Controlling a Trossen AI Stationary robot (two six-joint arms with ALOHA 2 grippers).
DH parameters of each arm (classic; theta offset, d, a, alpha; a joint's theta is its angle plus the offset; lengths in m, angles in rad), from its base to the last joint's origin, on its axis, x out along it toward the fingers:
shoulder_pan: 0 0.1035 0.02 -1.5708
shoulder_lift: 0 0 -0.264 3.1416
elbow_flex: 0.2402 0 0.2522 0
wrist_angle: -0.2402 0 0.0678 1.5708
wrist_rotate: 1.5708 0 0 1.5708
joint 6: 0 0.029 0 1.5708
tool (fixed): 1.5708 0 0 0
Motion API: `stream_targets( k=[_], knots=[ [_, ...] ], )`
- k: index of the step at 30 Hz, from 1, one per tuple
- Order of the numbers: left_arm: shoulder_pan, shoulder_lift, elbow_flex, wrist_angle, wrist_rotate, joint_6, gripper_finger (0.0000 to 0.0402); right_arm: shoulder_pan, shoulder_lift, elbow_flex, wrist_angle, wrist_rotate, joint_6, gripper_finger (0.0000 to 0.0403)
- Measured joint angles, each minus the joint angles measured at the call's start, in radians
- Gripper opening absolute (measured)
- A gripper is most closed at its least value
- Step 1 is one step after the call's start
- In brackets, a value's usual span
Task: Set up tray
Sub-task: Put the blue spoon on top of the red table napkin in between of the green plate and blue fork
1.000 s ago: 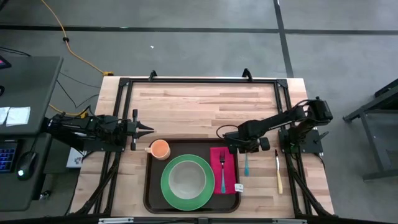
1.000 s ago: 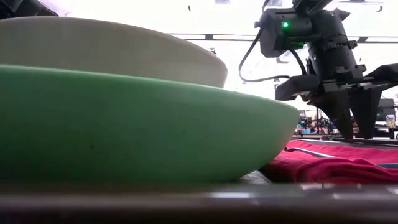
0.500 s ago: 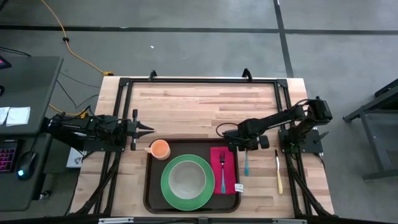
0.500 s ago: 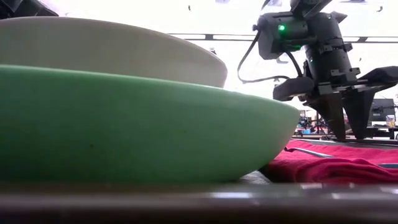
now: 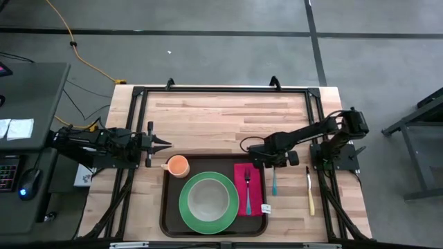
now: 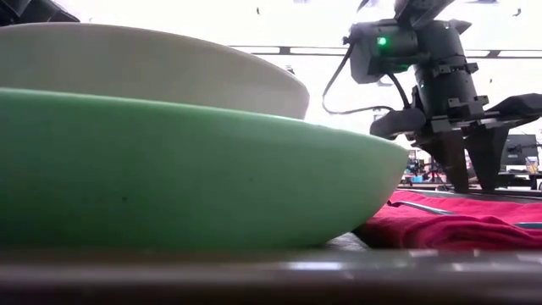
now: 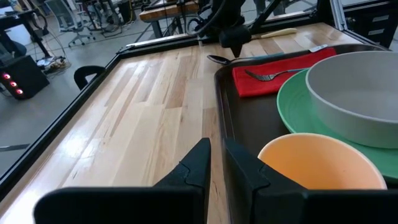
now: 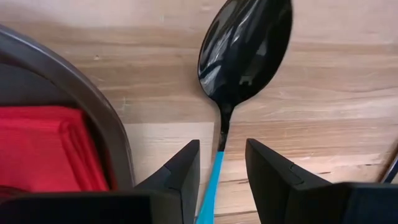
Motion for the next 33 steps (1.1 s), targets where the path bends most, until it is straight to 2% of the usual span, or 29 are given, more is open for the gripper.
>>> stream_targets(
  k=[4, 11, 18, 33],
  knots=[
    [0.000, 0.000, 0.000, 0.001, 0.000, 0.000, 0.0074, 0.008, 0.040, 0.000, 0.013, -0.030, 0.003, 0.0108],
    [0.000, 0.000, 0.000, 0.003, 0.000, 0.000, 0.0074, 0.008, 0.057, -0.003, 0.008, -0.019, 0.003, 0.0108],
    [0.000, 0.000, 0.000, 0.003, 0.002, 0.000, 0.0074, 0.007, 0.052, -0.067, 0.091, -0.063, 0.003, 0.0108],
    [0.000, 0.000, 0.000, 0.003, 0.003, -0.001, 0.0074, 0.008, 0.055, -0.068, 0.112, -0.043, -0.043, 0.0108]
  ],
)
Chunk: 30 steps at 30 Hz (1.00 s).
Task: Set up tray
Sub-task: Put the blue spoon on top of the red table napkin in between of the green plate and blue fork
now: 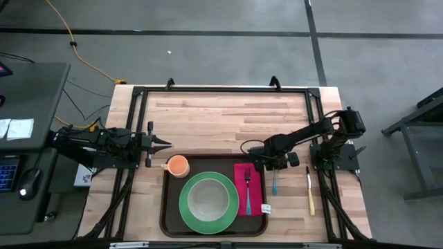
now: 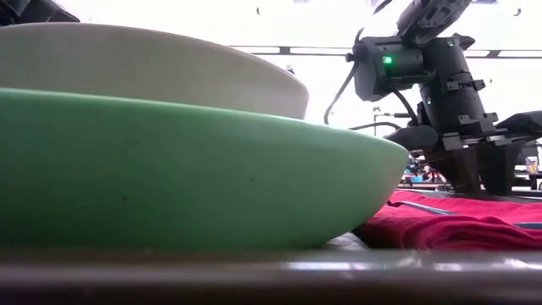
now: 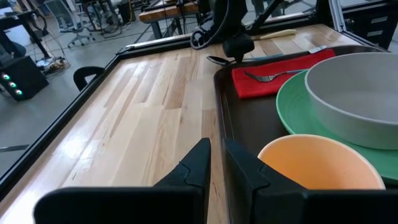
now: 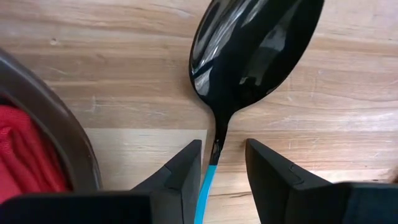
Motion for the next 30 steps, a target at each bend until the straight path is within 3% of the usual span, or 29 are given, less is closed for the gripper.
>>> stream_targets(
  k=[19, 30],
  knots=[
    [0.000, 0.000, 0.000, 0.000, 0.001, 0.000, 0.0074, 0.000, 0.001, -0.001, 0.002, 0.008, 0.019, 0.0106],
    [0.000, 0.000, 0.000, 0.000, 0.001, 0.000, 0.0074, 0.000, 0.002, -0.001, 0.005, 0.014, 0.046, 0.0043]
  ],
)
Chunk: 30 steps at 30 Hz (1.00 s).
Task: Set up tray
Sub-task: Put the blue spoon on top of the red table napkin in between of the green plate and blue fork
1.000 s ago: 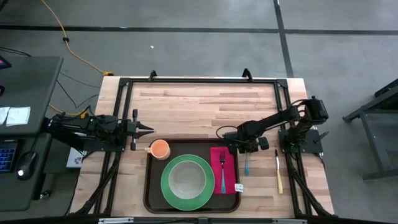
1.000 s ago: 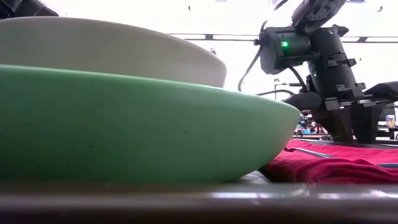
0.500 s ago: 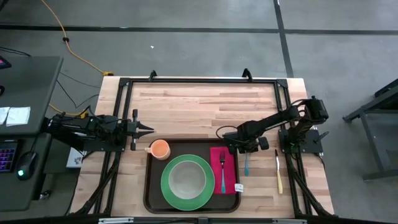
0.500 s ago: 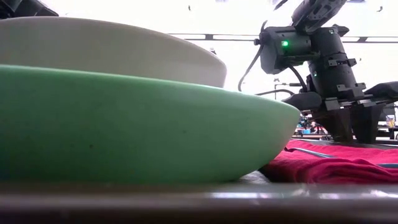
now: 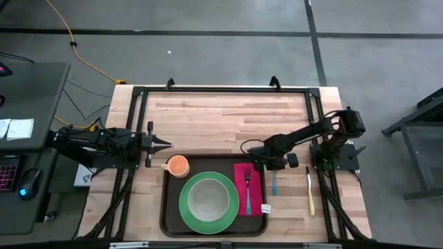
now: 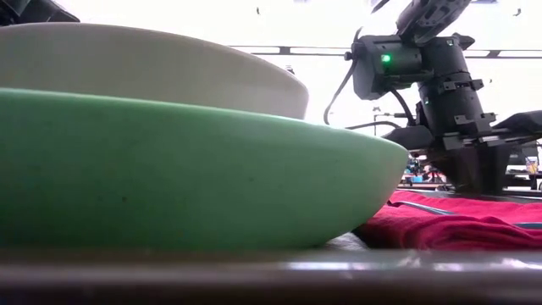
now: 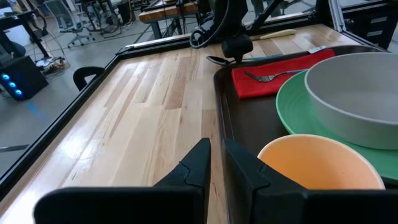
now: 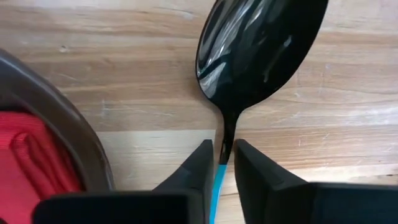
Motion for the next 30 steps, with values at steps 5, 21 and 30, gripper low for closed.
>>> stream_targets(
  k=[5, 21, 30],
  knots=[
    [0.000, 0.000, 0.000, 0.000, 0.000, 0.000, 0.0074, 0.000, 0.000, 0.000, -0.003, -0.001, -0.001, 0.0008],
    [0.000, 0.000, 0.000, 0.000, 0.000, 0.000, 0.0074, 0.000, 0.000, 0.000, -0.003, -0.026, -0.004, 0.0004],
    [0.000, 0.000, 0.000, 0.000, 0.000, 0.000, 0.0074, 0.000, -0.045, -0.005, -0.023, -0.045, 0.000, 0.0001]
  ],
)
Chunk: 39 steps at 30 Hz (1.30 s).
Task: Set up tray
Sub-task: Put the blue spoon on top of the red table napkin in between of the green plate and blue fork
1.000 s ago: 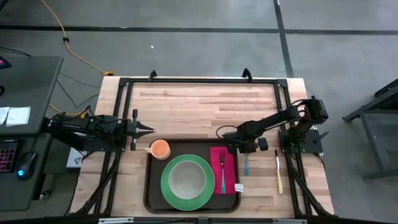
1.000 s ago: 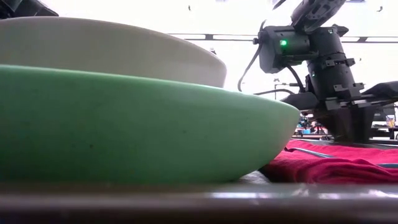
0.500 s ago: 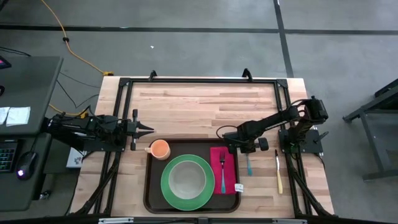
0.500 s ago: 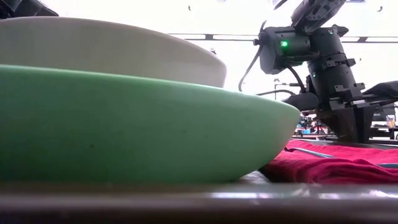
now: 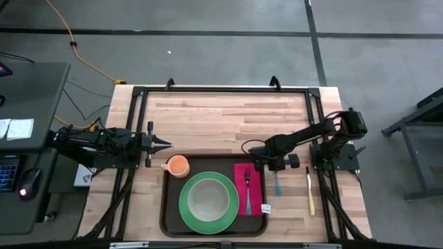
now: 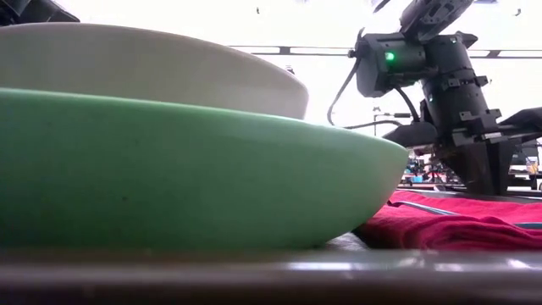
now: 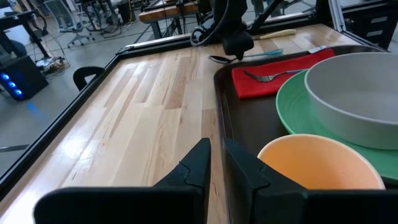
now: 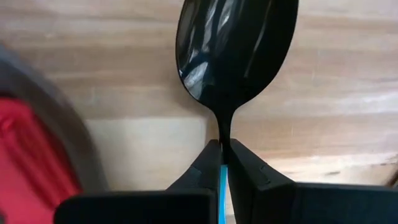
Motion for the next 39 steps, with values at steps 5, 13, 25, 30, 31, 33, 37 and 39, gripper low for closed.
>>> stream_targets(
  k=[5, 13, 25, 30, 31, 33, 37, 39],
  knots=[
    [0.000, 0.000, 0.000, 0.000, 0.000, 0.000, 0.0074, 0.000, -0.012, 0.002, -0.007, -0.043, 0.016, 0.0003],
    [0.000, 0.000, 0.000, 0.000, 0.000, 0.000, 0.0074, 0.000, -0.014, 0.035, -0.022, -0.055, 0.019, 0.0001],
    [0.000, 0.000, 0.000, 0.000, 0.000, 0.000, 0.0074, 0.000, -0.014, 0.174, -0.214, -0.049, 0.008, 0.0001],
    [0.000, 0.000, 0.000, 0.000, 0.000, 0.000, 0.0074, 0.000, -0.014, 0.238, -0.238, -0.049, 0.009, 0.0002],
    [0.000, 0.000, 0.000, -0.001, 0.000, 0.000, 0.0074, 0.000, -0.014, 0.250, -0.238, -0.049, 0.009, 0.0001],
    [0.000, 0.000, 0.000, -0.002, 0.000, 0.000, 0.0074, 0.000, -0.014, 0.275, -0.239, -0.049, 0.010, 0.0001],
    [0.000, 0.000, 0.000, -0.003, 0.000, 0.000, 0.0074, 0.000, -0.015, 0.315, -0.255, -0.038, 0.033, 0.0001],
    [0.000, 0.000, 0.000, -0.003, 0.000, 0.000, 0.0074, 0.000, -0.015, 0.333, -0.255, -0.037, 0.037, 0.0001]
  ],
)
